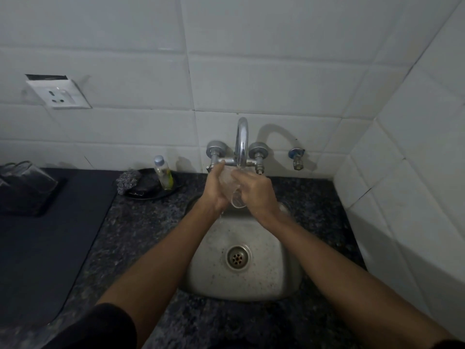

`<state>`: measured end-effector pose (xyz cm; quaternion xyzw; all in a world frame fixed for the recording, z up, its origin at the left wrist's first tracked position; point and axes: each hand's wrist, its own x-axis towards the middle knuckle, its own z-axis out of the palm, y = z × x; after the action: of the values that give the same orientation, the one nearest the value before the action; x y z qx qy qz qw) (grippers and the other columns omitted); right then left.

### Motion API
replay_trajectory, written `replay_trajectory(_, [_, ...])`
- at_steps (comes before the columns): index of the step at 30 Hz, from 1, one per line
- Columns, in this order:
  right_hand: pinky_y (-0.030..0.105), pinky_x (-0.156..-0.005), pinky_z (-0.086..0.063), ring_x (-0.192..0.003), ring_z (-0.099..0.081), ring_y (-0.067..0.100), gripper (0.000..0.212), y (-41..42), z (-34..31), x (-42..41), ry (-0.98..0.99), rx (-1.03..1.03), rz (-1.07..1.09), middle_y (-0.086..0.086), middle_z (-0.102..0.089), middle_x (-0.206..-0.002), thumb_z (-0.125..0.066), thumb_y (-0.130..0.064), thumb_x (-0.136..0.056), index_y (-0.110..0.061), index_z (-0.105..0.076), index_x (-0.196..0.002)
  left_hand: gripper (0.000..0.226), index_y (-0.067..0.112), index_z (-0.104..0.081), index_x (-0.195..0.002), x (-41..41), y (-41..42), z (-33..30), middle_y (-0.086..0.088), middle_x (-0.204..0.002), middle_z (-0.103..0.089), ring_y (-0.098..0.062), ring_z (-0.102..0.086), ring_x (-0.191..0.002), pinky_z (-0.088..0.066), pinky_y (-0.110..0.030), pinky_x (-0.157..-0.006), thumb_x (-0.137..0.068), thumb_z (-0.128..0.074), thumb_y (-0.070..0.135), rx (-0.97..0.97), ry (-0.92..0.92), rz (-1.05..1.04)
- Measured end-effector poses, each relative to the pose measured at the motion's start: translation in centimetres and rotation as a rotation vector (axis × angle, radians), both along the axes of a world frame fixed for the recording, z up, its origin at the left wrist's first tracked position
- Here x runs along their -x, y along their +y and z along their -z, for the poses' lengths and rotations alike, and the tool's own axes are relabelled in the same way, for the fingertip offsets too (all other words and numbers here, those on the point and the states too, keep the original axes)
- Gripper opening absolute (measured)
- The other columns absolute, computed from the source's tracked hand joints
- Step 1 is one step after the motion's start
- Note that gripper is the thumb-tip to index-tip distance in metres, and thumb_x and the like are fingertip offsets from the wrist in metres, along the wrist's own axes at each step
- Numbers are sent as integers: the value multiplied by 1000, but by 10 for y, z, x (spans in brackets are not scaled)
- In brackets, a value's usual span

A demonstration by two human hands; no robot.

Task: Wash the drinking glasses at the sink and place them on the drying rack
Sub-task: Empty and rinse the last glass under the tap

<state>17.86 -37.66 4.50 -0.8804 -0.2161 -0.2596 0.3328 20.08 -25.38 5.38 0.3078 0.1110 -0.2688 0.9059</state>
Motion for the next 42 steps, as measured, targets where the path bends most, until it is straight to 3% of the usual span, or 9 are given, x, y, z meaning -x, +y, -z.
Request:
replay_trajectory(3, [38,-110,-51,-120,-69,27,41,-13,9,-5,-174,264,-182,17,-73,-126,-77,5,-82,2,-72,-123,56,7,-74,-74,-7,1,2,-4,-72,-69,-16,-69,-68,-57,-28,-66,-105,-50,47,-80,52,47])
replay_trajectory(8, [26,-82,-60,-89,-74,14,29,3,2,2,195,-227,129,6,-79,-102,-68,0,-95,-9,-77,-121,58,1,-77,-86,-5,-3,-4,-17,-88,-73,-28,-73,-75,-55,-40,-79,-106,-42,44,-48,36,-64])
replay_trajectory(14, [29,-107,-51,-115,-71,25,44,-9,5,-4,-55,172,-111,16,-73,-124,-82,0,-82,0,-72,-124,62,6,-79,-73,-9,0,-5,-9,-74,-73,-20,-72,-67,-59,-31,-64,-107,-46,45,-159,1,20])
replay_trajectory(18, [30,-101,-55,-108,-73,21,30,2,-1,-2,138,-133,90,9,-77,-118,-75,-2,-90,-6,-77,-119,58,2,-79,-81,-8,-2,-3,-14,-82,-74,-23,-74,-74,-58,-34,-73,-108,-42,37,-124,9,-69])
replay_trajectory(24, [35,-107,-52,-115,-70,31,36,-7,3,-2,-68,199,-159,20,-73,-121,-68,11,-82,4,-74,-117,46,12,-70,-67,-13,-2,-6,-2,-68,-63,-16,-63,-66,-50,-31,-69,-104,-53,33,-257,131,62])
replay_trajectory(28, [15,-86,-52,-97,-74,21,23,2,1,-1,184,-111,143,10,-78,-107,-66,1,-95,-6,-78,-113,60,7,-76,-62,-11,-1,-9,-9,-69,-70,-20,-71,-62,-50,-35,-74,-106,-42,28,-180,65,7])
replay_trajectory(35, [34,-111,-50,-119,-69,26,31,-9,3,1,-111,179,-161,16,-74,-123,-66,-8,-92,1,-73,-121,53,8,-73,-64,-14,2,-5,-2,-65,-66,-14,-67,-60,-55,-28,-62,-106,-51,30,-212,63,23])
replay_trajectory(39, [32,-95,-59,-101,-74,20,34,7,0,1,238,-190,165,9,-78,-112,-66,4,-93,-10,-76,-123,49,5,-74,-79,-8,-1,-2,-12,-79,-71,-23,-71,-71,-53,-37,-74,-105,-43,34,-118,50,-78])
replay_trajectory(42, [33,-93,-60,-101,-74,23,33,2,-1,1,82,-32,27,13,-77,-112,-67,6,-89,-4,-76,-119,63,6,-78,-78,-5,-2,1,-11,-79,-71,-23,-71,-72,-54,-36,-74,-107,-38,44,-70,45,-40])
